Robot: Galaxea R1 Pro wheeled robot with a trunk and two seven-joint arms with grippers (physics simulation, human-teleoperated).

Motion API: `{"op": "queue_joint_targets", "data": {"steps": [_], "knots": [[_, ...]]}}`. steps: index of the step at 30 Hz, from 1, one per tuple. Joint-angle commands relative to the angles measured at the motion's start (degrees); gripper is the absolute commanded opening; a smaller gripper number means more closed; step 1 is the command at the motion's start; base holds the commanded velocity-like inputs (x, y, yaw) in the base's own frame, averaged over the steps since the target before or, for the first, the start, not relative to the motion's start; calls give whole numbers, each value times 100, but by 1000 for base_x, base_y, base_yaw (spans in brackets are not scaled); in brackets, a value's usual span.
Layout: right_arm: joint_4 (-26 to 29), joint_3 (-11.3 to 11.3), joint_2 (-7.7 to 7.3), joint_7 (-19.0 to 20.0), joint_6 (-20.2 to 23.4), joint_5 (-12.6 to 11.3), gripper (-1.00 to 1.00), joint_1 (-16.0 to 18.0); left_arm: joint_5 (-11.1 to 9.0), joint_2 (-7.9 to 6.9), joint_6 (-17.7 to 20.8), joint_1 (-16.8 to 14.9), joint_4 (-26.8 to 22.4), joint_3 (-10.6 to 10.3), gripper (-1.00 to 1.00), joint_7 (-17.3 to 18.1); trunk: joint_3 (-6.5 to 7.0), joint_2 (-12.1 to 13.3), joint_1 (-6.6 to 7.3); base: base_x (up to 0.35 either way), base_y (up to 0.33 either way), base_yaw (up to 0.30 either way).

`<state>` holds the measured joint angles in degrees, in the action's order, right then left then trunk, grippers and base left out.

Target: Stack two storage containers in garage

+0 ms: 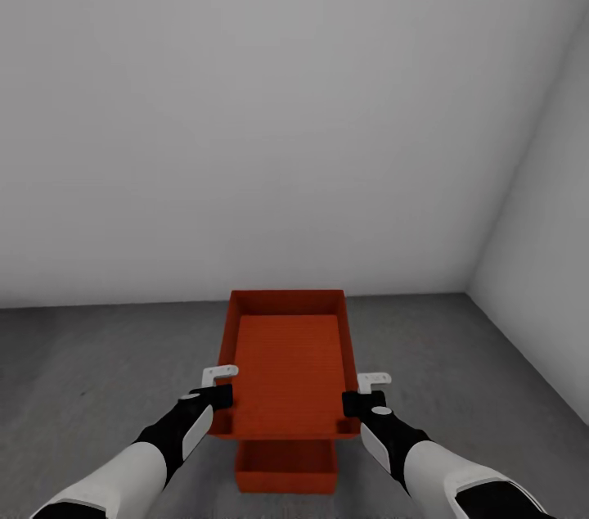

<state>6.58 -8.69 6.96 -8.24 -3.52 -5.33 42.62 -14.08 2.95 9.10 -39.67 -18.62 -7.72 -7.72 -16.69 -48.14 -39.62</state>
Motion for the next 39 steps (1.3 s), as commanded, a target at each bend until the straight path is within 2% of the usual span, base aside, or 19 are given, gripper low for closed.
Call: {"op": "queue_joint_targets", "data": {"steps": [1,39], "knots": [[-21,17,-2,-38,-29,-83,-100,0,82,-5,-15,-6,-160,120,-100,-424,-18,-6,0,0,0,0],[-21,17,-2,-38,-43,-83,-100,0,81,-6,-4,-6,-84,113,-100,-424,-369,-6,0,0,0,0]]}}
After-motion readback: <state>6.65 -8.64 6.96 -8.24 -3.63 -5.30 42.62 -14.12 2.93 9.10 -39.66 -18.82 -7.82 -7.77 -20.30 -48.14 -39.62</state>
